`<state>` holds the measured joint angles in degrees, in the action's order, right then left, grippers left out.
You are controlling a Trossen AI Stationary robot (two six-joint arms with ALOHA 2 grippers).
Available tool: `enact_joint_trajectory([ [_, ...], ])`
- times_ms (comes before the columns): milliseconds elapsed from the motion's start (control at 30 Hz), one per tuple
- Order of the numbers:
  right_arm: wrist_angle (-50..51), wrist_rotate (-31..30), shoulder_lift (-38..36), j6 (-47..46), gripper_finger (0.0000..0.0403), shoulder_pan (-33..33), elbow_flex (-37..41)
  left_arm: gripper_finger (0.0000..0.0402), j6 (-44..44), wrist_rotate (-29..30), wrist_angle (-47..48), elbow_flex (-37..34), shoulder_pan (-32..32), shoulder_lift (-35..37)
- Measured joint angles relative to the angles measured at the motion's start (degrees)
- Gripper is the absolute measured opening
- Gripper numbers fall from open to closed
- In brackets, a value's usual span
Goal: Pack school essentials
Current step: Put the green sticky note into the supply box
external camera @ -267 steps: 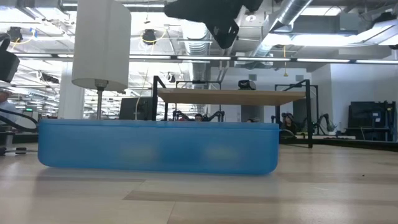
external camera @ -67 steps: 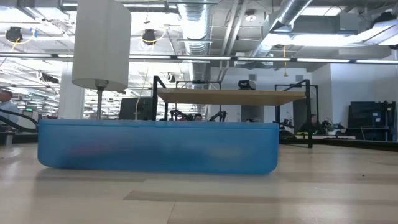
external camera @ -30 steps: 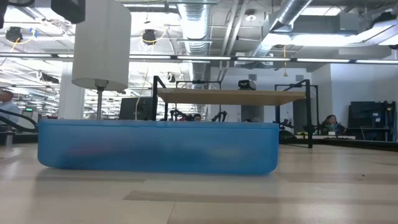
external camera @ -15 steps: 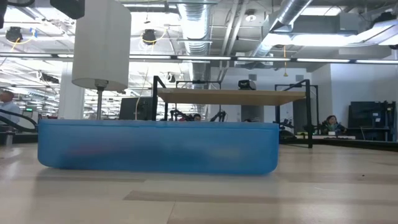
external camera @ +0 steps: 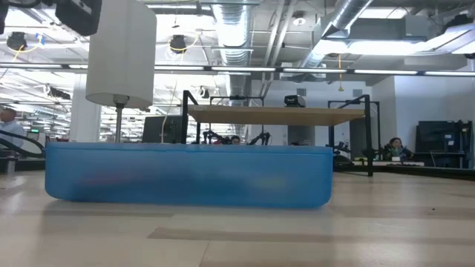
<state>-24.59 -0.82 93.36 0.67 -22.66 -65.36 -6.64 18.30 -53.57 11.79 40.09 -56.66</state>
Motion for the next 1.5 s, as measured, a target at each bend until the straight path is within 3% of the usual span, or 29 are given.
enact_joint_trajectory([
  [133,1.2,-0.1,-0.1,-0.5,0.0154,-1.0,0.0,0.0090,-4.8,-1.2,7.3,1.2,0.7,1.5],
  [400,2.0,-0.6,-0.1,-0.7,0.0154,-3.5,0.0,0.0090,-24.3,0.0,42.5,11.5,6.9,1.4],
  [533,2.9,-0.6,-0.1,-0.7,0.0154,-4.3,0.0,0.0090,-34.9,0.7,52.5,15.5,12.3,-1.9],
  [767,3.2,-0.7,-0.1,-1.0,0.0154,-4.8,0.0,0.0096,-44.9,-1.3,53.9,19.3,18.0,-13.2],
  [867,3.1,-0.7,-0.1,-1.4,0.0154,-4.8,0.0,0.0121,-46.8,-3.2,55.1,21.6,18.4,-18.7],
  [1000,3.1,-0.7,-0.1,-1.8,0.0154,-4.8,0.0,0.0169,-48.1,-4.0,64.0,26.3,17.9,-23.6],
  [1200,3.1,-0.7,-0.1,-2.2,0.0154,-4.7,0.0,0.0223,-48.9,-5.4,74.0,30.0,16.9,-26.0],
  [1500,3.2,-0.7,-0.1,-2.4,0.0154,-4.7,0.0,0.0229,-51.3,-7.6,68.6,25.6,16.2,-26.0],
])
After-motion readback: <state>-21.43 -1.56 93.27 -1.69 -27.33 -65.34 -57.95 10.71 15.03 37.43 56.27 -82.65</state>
